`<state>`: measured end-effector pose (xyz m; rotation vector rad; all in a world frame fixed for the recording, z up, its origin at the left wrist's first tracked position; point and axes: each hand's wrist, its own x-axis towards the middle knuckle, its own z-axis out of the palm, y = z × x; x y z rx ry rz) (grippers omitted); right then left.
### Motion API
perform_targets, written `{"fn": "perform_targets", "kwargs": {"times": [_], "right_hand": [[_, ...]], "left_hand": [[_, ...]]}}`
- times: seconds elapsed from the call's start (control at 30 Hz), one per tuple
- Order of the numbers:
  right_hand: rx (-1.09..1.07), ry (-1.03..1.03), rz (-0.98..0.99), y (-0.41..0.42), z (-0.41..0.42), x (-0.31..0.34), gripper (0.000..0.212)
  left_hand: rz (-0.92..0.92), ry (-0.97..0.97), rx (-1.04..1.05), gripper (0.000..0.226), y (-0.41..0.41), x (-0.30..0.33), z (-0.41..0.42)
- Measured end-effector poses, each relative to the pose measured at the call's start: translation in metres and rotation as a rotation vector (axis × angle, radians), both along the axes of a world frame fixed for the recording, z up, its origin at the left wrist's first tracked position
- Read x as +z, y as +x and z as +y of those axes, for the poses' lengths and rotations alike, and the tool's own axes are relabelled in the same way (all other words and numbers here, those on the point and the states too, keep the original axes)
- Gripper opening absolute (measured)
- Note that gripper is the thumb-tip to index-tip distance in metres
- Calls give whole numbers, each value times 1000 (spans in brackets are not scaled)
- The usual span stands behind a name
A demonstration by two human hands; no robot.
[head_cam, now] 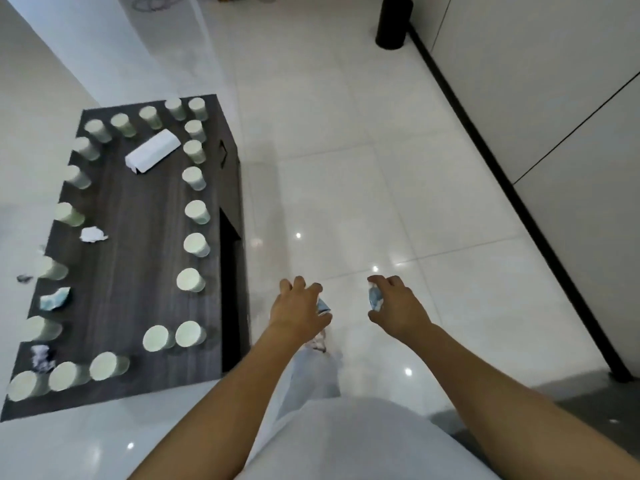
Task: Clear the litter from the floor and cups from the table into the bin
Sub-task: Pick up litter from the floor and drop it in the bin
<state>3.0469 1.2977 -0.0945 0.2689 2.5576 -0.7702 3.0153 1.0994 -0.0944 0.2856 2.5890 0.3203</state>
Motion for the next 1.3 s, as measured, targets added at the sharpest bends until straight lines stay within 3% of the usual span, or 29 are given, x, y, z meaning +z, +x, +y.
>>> {"fn": "perform_targets", "kwargs": {"times": [0.47,0.7,1.03,1.3], "right_hand": [[-139,-14,85,-332,125,10,64],[-187,-37,35,-463,216,2,66],[-170,-27,18,-685,384,-2,65],[-100,-12,39,-875,456,1,64]], "left_hand": [[52,22,-100,58,-344,7,134],[51,32,-165,59,-498,2,225],[13,-3,-173,59,-725,9,391],[39,5,-144,58,-900,10,460]]}}
